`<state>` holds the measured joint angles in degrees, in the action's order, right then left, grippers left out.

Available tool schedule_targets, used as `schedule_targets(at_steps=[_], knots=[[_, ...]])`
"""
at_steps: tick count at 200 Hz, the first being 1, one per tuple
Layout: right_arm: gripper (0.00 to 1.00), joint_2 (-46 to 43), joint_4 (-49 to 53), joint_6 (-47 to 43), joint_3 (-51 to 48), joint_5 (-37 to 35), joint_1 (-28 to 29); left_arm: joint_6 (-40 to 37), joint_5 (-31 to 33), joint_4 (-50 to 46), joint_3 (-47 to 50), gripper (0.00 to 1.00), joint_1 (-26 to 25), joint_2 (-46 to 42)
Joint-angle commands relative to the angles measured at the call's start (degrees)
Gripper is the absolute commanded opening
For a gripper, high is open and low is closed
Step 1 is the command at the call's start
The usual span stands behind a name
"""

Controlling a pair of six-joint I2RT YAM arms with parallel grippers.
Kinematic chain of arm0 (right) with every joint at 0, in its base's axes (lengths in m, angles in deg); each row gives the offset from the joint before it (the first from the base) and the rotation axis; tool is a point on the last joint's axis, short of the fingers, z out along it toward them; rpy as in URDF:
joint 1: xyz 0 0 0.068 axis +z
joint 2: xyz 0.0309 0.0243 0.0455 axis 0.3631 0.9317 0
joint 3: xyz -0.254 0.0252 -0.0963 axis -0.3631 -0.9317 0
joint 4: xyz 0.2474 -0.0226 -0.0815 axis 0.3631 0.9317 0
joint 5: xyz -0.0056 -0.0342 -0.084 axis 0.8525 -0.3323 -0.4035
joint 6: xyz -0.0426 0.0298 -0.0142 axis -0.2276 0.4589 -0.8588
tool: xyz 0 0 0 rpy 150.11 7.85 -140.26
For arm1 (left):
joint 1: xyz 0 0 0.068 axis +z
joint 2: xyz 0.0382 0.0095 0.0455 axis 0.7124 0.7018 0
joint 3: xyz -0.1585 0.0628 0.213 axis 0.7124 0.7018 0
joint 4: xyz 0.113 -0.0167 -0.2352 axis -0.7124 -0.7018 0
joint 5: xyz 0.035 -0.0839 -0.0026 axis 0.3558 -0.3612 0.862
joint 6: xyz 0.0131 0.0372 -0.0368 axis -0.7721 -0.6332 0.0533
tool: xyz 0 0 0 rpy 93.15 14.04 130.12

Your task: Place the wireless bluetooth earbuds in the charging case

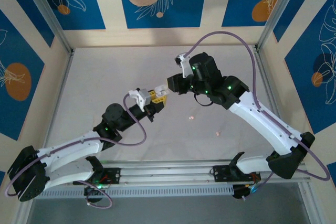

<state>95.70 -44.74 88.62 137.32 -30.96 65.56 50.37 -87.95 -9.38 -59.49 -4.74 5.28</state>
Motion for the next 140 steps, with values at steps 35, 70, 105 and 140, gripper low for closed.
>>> schedule_targets(at_steps=[35,70,105,140], knots=[[0.29,-4.4,-6.1,-1.6,-3.5,1.5,0.9,1.7,0.2,3.4,-2.4,0.22,-0.6,0.1],[0.28,-6.0,-8.2,-1.8,-5.1,1.4,1.5,2.2,0.9,3.2,-2.5,0.22,-0.6,0.0],[0.28,-6.4,-10.0,-3.0,-5.9,2.0,2.7,3.0,1.0,3.4,-2.8,0.22,-0.6,-0.2],[0.28,-6.2,-10.6,-4.2,-6.4,0.7,4.0,3.5,1.1,3.6,-2.8,0.22,-0.6,-0.2]])
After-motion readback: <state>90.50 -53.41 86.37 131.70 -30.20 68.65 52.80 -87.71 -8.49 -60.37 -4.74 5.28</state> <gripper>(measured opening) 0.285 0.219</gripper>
